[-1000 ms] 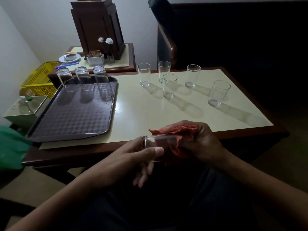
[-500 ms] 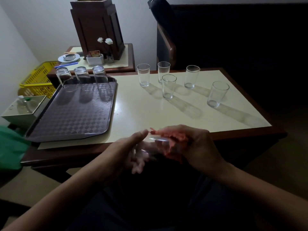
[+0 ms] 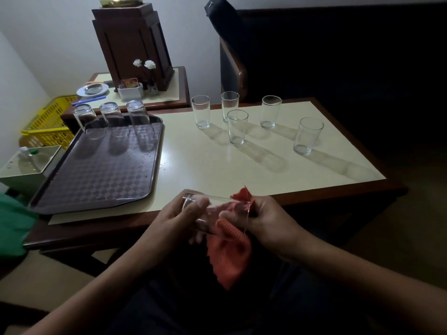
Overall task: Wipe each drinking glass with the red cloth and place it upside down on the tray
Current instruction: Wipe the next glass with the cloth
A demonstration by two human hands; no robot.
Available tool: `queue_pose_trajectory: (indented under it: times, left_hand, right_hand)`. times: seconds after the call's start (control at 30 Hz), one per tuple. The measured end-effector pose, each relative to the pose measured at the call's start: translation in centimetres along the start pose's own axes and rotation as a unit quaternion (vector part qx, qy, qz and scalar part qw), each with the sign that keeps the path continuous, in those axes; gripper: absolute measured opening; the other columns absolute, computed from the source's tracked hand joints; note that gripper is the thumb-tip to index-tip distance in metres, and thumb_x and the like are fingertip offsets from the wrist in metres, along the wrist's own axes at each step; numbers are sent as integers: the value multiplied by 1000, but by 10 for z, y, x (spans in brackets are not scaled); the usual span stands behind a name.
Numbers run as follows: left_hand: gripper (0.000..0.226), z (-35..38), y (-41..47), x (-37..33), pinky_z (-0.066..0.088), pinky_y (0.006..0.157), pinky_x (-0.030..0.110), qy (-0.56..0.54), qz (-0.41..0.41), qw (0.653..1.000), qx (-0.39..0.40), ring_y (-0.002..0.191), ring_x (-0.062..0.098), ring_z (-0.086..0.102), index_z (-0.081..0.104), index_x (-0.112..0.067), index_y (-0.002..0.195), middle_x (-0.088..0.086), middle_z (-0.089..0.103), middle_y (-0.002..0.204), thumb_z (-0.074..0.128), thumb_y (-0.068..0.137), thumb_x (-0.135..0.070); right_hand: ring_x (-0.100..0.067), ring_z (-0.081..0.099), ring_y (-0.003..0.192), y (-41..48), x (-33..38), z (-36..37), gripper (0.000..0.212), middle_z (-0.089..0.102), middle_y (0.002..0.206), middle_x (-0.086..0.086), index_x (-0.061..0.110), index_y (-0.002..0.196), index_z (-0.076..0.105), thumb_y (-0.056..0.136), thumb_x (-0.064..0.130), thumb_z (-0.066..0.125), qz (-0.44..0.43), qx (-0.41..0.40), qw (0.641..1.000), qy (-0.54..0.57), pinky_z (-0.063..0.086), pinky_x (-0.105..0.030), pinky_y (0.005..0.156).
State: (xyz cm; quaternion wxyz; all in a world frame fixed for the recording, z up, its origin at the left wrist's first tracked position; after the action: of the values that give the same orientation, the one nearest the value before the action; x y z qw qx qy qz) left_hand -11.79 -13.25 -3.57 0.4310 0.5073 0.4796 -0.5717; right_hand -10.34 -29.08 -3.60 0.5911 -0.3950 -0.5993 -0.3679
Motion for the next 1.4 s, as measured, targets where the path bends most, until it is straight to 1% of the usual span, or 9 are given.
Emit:
queue_pose_trajectory:
  times: [0.23, 0.43, 0.6, 0.77, 0.93, 1.03, 1.2, 1.3, 1.4]
  left_hand:
    - [70, 21, -7, 50, 49, 86, 29, -234, -191, 953, 37, 99, 29, 54, 57, 0, 142, 18, 65, 122, 65, 97, -53]
    - [78, 11, -7, 47, 30, 123, 49, -320, -233, 918, -7, 139, 38, 52, 55, -5, 145, 22, 61, 139, 73, 89, -57]
    - [62, 3, -12, 41, 57, 91, 48, -285, -247, 925, -41, 95, 28, 65, 59, -16, 128, 11, 64, 97, 62, 90, -65]
    - [60, 7, -14, 15, 59, 65, 33, -127, -183, 974, 47, 76, 28, 68, 56, -19, 127, 16, 68, 91, 84, 73, -17]
    - [74, -20, -11, -12, 58, 68, 30, 109, -89, 990, 0, 81, 25, 71, 57, -21, 124, 12, 76, 103, 91, 60, -35]
    - [60, -21, -9, -15, 54, 66, 27, 79, -81, 993, -18, 77, 15, 70, 61, -11, 117, 17, 76, 101, 94, 70, -29]
    - [52, -29, -8, -16, 47, 103, 63, 30, -95, 995, 1, 111, 51, 65, 73, -11, 110, 33, 66, 118, 86, 68, -40]
    - [49, -3, -16, -24, 47, 106, 60, 89, -57, 987, 123, 114, 46, 67, 69, -10, 119, 27, 71, 116, 87, 75, -22]
    - [62, 8, -18, -29, 52, 98, 68, 126, 8, 985, 121, 107, 48, 69, 57, -13, 123, 18, 73, 114, 93, 72, -16]
  right_hand:
    - [-35, 67, 108, -43, 71, 25, 25, 72, 138, -5, 11, 124, 79, 105, 22, 68, -436, 9, 793, -426, 58, -44, 91]
    - [-28, 68, 115, -58, 81, 56, 25, 72, 137, -10, 7, 121, 80, 96, 7, 78, -448, 79, 808, -375, 54, -38, 103]
    - [-18, 78, 102, -9, 33, -3, 27, 80, 115, -8, 10, 116, 74, 92, -1, 77, -71, -66, 994, 58, 62, -29, 87]
    - [-23, 77, 100, 16, -28, -45, 20, 76, 114, -19, -4, 113, 71, 101, 10, 61, 157, -142, 903, 373, 60, -36, 97]
    - [-25, 76, 102, 18, 1, -40, 32, 76, 111, -16, 4, 114, 68, 107, 33, 57, 84, -90, 939, 321, 62, -40, 94]
    - [-21, 64, 132, 5, 19, -12, 54, 71, 138, -5, 18, 139, 67, 107, 52, 40, -8, 7, 999, 37, 47, -43, 115]
    - [-25, 41, 150, -18, 52, 8, 49, 46, 166, 4, 19, 156, 52, 111, 36, 44, -293, -17, 865, -408, 35, -43, 123]
    - [-19, 58, 137, -8, 39, 10, 38, 67, 143, 6, 22, 141, 67, 111, 35, 47, -247, 29, 919, -305, 45, -39, 116]
    - [-28, 71, 114, 7, -17, 7, 48, 73, 126, -21, 11, 132, 66, 104, 45, 48, 45, 27, 999, 17, 52, -62, 108]
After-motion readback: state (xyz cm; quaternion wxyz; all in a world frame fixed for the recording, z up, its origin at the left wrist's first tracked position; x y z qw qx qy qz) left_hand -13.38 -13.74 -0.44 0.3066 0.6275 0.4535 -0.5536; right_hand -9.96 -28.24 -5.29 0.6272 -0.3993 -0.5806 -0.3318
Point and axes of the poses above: each hand's wrist, its own y-axis towards the middle knuckle, its own z-axis out of the palm, x = y × z, the point moved 10 cm from there along y, towards the middle knuckle
